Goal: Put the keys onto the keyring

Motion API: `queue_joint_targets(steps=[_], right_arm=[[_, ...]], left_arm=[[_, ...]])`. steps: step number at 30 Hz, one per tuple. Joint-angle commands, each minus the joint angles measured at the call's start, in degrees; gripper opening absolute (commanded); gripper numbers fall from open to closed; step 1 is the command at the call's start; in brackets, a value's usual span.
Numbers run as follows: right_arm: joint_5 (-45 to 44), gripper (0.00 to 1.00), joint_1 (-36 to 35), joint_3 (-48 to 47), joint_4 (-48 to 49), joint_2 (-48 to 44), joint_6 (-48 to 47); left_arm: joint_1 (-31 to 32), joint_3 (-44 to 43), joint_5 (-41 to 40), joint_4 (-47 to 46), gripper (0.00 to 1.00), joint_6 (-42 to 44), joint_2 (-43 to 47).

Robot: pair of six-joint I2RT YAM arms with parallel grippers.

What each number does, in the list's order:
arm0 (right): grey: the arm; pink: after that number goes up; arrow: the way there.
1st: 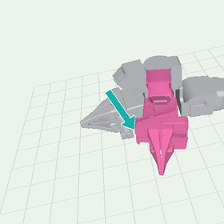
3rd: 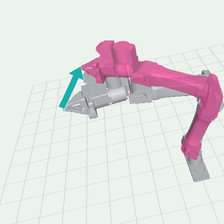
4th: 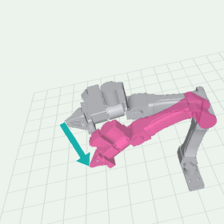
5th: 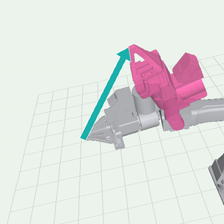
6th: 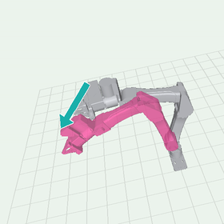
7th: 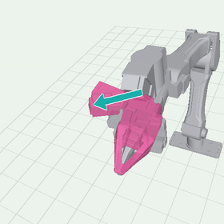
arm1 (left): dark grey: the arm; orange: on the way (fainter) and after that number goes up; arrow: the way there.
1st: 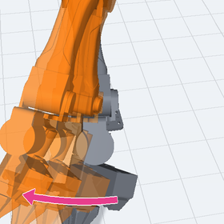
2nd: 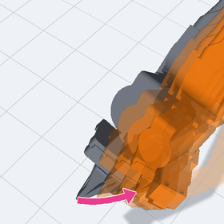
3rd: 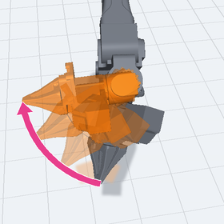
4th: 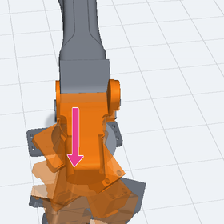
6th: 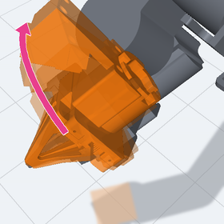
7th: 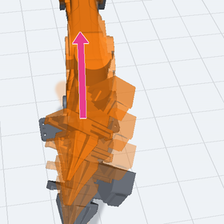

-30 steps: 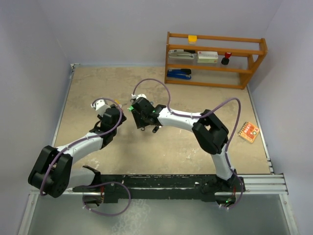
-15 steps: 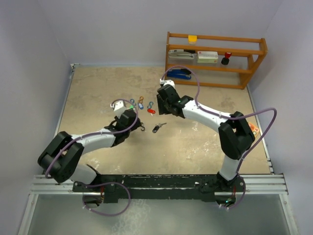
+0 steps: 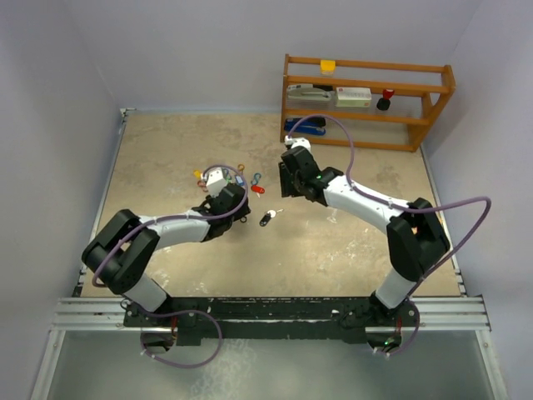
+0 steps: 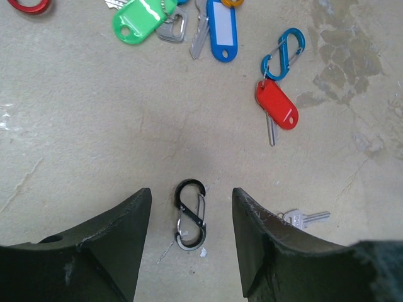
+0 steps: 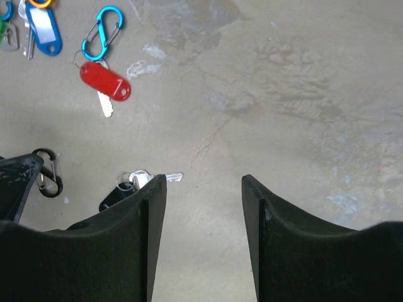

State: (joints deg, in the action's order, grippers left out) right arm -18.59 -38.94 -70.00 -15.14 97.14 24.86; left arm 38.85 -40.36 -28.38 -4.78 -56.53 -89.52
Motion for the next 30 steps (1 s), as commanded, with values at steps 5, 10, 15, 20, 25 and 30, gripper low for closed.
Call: queue_joint_targets(steps=[5, 10, 15, 20, 25, 30], right_arm=[[-0.9, 0.54, 2.6, 2.8, 3.0, -5.0, -0.9], [-0.4, 0.54, 3.2, 4.0, 3.7, -6.0, -1.1], [-0.1, 0.54, 3.6, 4.8, 4.1, -7.1, -1.1], [-0.1, 0.54, 4.0, 5.7, 4.5, -8.1, -1.1], [0.2, 0.54, 4.3, 6.0, 4.7, -8.3, -1.1], [0.4, 0.54, 4.3, 6.2, 4.8, -8.1, -1.1]], left_arm=[[2.3, -4.3, -1.2, 2.6, 0.51, -1.4, -2.4], [3.3, -5.7, -1.5, 4.1, 0.51, -1.5, -3.8], [3.8, -6.3, -1.9, 4.5, 0.5, -1.5, -5.0], [3.8, -6.6, -1.8, 4.8, 0.47, -1.3, -5.6], [3.8, -6.9, -1.6, 5.0, 0.43, -0.4, -6.2], [3.8, -8.0, -1.1, 5.4, 0.38, 1.0, -7.2]])
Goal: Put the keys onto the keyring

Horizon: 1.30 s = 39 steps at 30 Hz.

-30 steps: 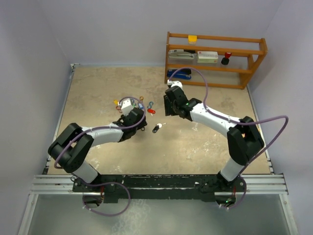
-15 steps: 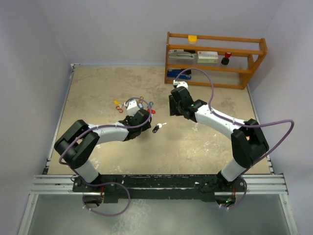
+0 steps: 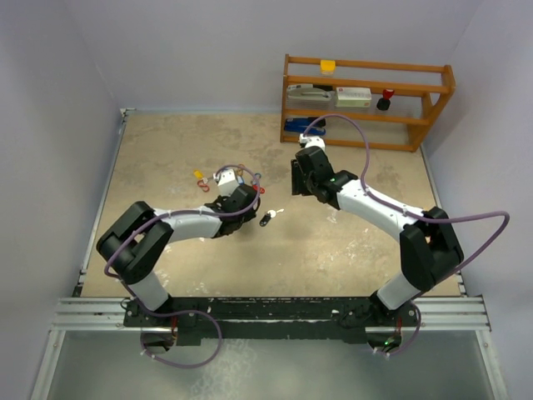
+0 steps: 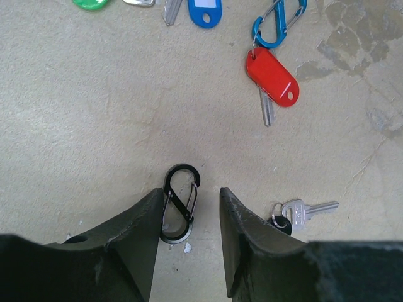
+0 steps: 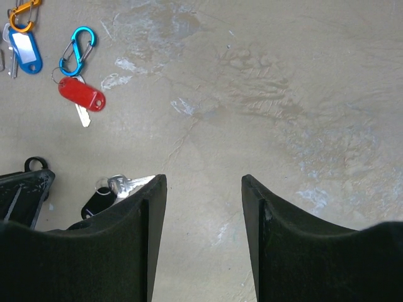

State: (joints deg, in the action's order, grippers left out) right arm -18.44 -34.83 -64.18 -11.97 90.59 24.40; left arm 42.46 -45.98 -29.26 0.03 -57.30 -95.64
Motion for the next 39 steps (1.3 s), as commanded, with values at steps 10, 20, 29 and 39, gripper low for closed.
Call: queue_joint_targets(steps=[10, 20, 29, 39], right_arm=[[0.3, 0.54, 0.4, 0.4, 1.5, -0.9, -0.8], [0.6, 0.53, 0.4, 0.4, 1.5, -0.9, -0.9], [1.0, 0.53, 0.4, 0.2, 1.6, -0.5, -1.0], [1.0, 0.53, 0.4, 0.1, 1.5, -0.3, -1.0]], left_arm=[[0.1, -4.7, 2.7, 1.5, 0.36, 5.0, -3.8], [0.1, -6.7, 4.8, 3.6, 0.24, 7.6, -6.4], [0.1, -7.0, 2.8, 4.9, 0.36, 8.7, -5.0], [0.1, -9.1, 1.7, 8.2, 0.38, 12.1, -4.9]])
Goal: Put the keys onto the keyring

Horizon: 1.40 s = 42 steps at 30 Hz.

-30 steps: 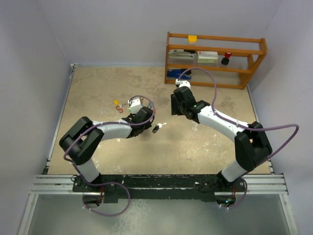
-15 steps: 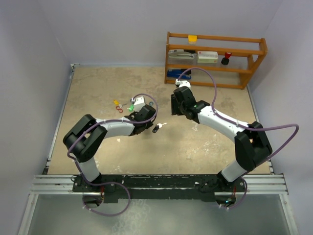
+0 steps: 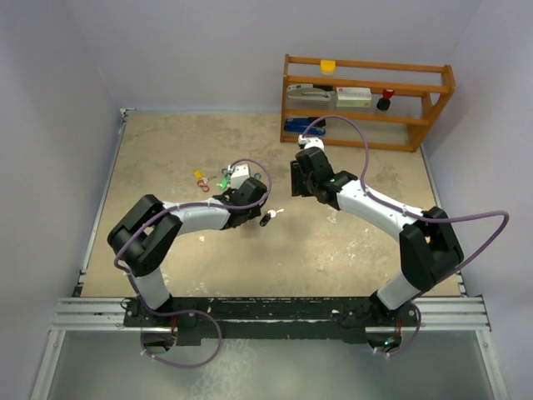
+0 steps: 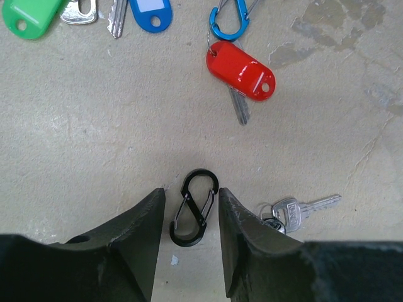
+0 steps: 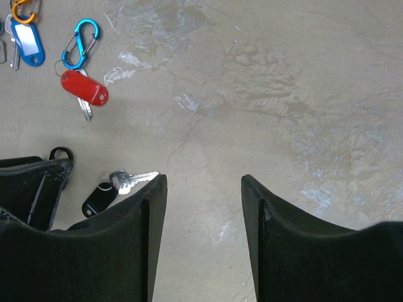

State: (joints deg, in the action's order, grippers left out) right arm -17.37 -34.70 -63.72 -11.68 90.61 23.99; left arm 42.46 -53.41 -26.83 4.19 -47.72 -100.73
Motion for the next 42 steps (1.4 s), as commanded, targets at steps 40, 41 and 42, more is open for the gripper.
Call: queue_joint_targets(steps=[40, 41, 42], right_arm=[[-0.1, 0.53, 0.3, -0.1, 1.0, 0.3, -0.6], [0.0, 0.53, 0.3, -0.1, 1.1, 0.3, -0.5], [0.0, 0.53, 0.2, -0.1, 1.1, 0.3, -0.5]], left_arm=[[3.9, -1.1, -3.6, 4.1, 0.19, 3.8, -3.3], [3.9, -1.1, -3.6, 4.0, 0.12, 3.8, -3.4], [3.9, -1.0, -3.6, 3.9, 0.08, 3.8, -3.5]])
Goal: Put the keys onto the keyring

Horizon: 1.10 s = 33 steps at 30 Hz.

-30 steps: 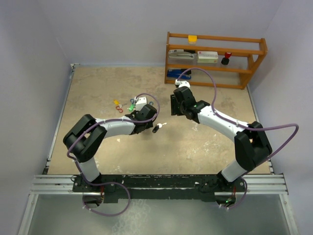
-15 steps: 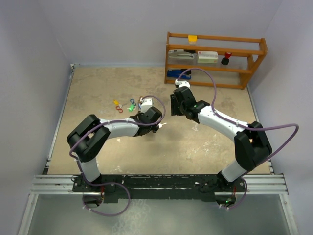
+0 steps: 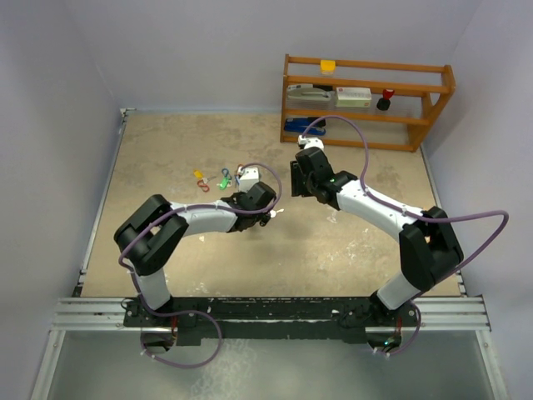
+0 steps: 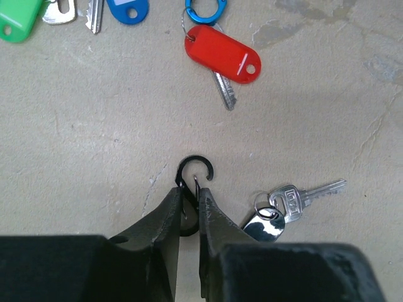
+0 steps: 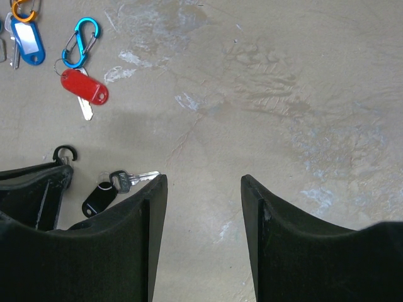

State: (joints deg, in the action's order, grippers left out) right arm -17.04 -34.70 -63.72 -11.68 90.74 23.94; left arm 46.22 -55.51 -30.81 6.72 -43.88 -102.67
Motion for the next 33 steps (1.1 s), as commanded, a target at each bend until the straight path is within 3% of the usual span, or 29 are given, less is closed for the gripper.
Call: queue_joint_targets(steps=[1, 15, 20, 29, 33], right_arm=[[-0.3, 0.53, 0.2, -0.1, 1.1, 0.2, -0.5], [0.1, 0.52, 0.3, -0.5, 0.9, 1.1, -2.0], [4.5, 0.49, -0.8, -2.9, -0.6, 4.6, -5.2], [5.4, 0.46, -7.0, -6.1, -1.3, 9.2, -8.5], [5.2, 0.45, -10.1, -7.6, -0.8, 11.5, -9.4]], left_arm=[[0.2, 1.0, 0.4, 1.3, 0.02, 0.0, -1.6], [0.1, 1.0, -2.8, 1.9, 0.0, 2.1, 2.8], [-0.4, 0.3, -4.0, 2.3, 0.0, 3.7, 6.8], [-4.8, 2.2, 2.3, 0.7, 0.0, 3.4, 9.5], [-10.3, 5.7, 7.1, -1.3, 0.0, 2.2, 12.9]])
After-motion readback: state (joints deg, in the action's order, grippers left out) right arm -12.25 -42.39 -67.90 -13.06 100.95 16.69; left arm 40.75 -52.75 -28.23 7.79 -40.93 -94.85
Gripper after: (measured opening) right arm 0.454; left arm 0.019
